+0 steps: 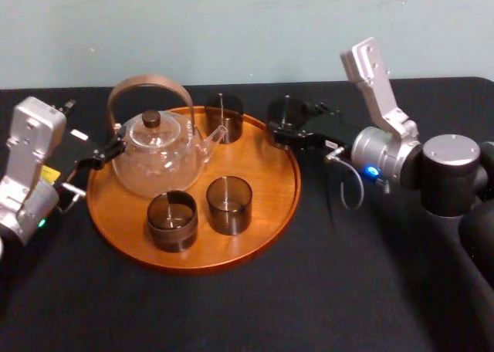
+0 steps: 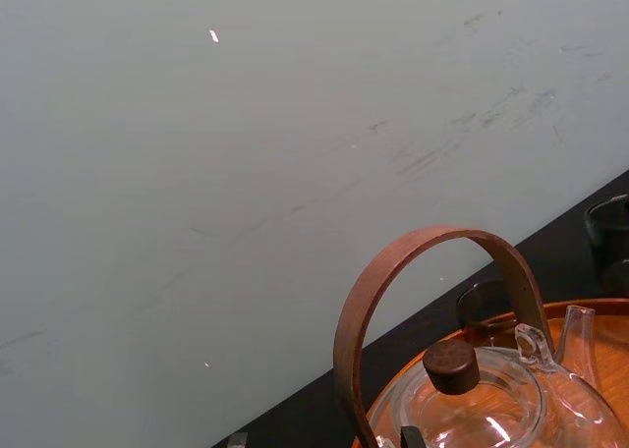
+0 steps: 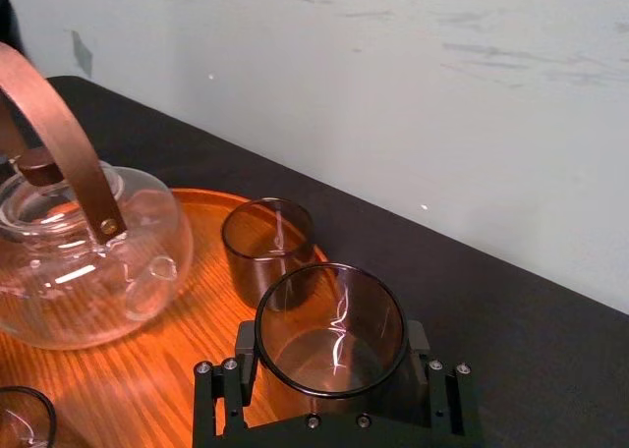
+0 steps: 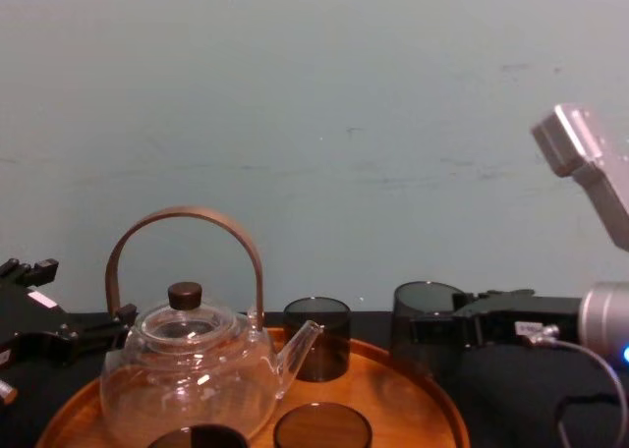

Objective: Pick up the glass from the table and place it on the tray.

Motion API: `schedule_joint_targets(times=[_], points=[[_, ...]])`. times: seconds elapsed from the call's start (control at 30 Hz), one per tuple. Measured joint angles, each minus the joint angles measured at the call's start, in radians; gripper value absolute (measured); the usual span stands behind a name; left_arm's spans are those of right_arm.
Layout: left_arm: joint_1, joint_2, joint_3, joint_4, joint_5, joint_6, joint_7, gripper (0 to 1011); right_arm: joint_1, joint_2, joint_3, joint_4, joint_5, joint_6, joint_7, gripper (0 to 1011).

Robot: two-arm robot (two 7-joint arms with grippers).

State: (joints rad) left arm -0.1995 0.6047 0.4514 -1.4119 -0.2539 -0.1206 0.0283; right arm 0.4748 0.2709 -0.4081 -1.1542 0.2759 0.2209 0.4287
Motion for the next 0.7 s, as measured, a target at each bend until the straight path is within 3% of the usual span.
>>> schedule_joint_targets(times=[0.7], points=[[0.000,0.000,0.000,0.000,0.000,0.000,0.000,1009,0.054,-0.065,-0.080,0.115,-0.021,-0.038,0.039,889]])
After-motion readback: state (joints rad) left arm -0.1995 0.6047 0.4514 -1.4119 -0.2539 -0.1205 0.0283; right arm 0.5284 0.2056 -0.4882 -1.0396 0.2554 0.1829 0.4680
